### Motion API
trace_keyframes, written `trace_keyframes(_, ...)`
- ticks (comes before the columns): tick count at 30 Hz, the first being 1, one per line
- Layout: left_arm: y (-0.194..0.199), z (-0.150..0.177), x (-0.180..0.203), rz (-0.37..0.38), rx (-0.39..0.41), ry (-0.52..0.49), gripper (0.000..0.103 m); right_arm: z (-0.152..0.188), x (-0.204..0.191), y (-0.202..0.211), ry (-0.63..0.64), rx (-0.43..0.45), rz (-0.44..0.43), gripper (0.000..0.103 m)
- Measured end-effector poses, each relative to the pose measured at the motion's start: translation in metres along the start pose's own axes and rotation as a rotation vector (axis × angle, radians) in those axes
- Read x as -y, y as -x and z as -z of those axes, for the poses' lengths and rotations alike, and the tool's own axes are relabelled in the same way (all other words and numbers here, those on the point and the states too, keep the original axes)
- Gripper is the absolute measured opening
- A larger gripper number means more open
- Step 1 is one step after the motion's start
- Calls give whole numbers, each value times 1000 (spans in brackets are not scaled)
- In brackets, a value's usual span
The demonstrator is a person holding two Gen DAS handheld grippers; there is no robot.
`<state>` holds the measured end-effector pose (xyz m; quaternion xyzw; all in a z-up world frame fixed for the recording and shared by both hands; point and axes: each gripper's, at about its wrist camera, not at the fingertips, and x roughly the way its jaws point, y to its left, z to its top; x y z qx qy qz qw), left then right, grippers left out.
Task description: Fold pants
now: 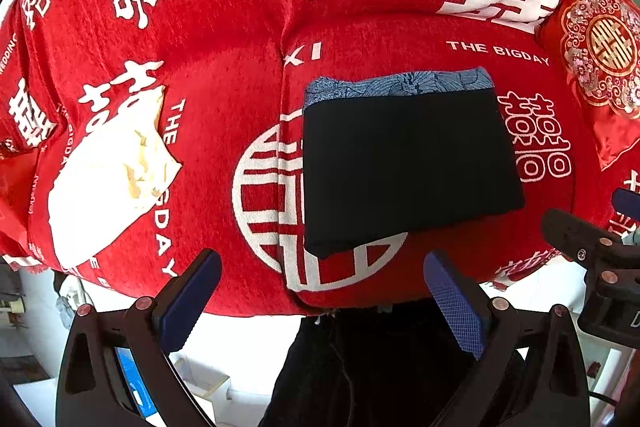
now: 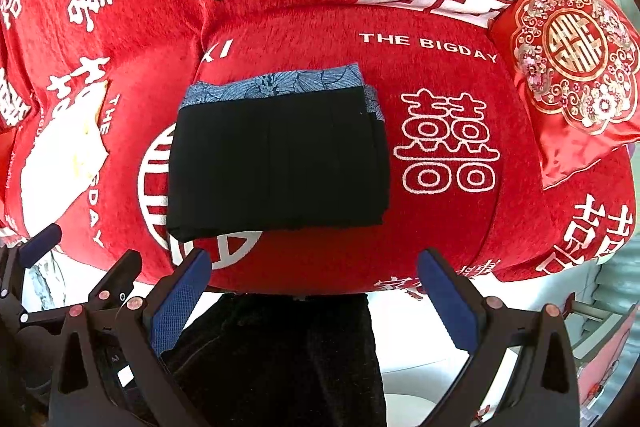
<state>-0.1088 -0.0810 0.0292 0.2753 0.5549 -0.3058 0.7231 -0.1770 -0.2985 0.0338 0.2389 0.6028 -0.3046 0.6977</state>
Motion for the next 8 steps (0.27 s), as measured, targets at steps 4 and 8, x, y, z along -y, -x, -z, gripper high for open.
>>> trace_keyframes(4, 1, 0, -1, 19, 9, 2, 101, 0, -2, 0, 2, 1, 4, 103)
trace_keyframes(8, 2, -1, 0, 24, 14, -8, 101, 0, -2, 0, 2, 1, 5, 103)
